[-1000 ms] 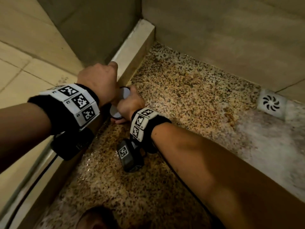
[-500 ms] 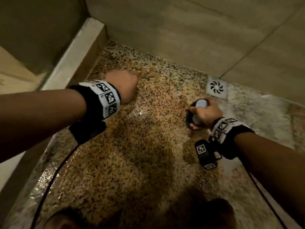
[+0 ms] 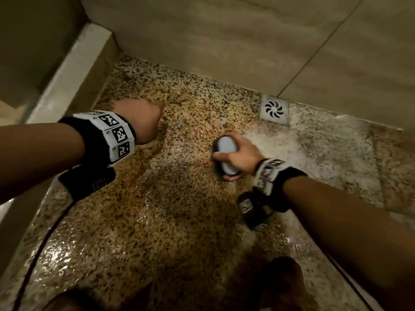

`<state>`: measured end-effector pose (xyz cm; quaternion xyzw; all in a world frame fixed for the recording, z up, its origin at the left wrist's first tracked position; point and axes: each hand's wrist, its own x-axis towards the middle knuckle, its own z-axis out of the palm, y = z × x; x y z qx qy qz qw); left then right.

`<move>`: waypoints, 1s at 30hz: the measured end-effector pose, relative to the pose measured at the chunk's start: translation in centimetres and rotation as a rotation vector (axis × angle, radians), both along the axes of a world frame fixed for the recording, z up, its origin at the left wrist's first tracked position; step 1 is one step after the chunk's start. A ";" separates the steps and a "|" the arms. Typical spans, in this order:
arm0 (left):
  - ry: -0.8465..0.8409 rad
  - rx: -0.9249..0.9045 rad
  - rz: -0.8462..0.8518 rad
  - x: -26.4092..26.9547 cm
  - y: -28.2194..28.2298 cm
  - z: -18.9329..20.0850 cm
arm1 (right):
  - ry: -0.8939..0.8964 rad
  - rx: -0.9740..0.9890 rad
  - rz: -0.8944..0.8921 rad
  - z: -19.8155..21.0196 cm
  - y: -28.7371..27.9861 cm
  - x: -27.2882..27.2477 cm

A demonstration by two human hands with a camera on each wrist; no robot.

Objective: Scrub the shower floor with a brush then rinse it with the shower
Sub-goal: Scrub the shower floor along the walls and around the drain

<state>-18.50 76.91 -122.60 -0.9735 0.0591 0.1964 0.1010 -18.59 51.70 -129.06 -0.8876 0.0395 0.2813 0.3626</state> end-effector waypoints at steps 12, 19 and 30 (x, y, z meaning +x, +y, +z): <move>0.068 0.030 -0.157 -0.6 -5.6 -0.2 | 0.022 -0.011 0.433 0.4 2.1 -4.5; 0.083 0.006 -0.159 -0.3 -6.0 -0.8 | -0.066 -0.366 -0.022 1.8 -9.9 1.5; -0.222 -0.190 0.296 0.5 2.3 0.8 | -0.131 0.093 0.415 -0.4 15.5 -1.0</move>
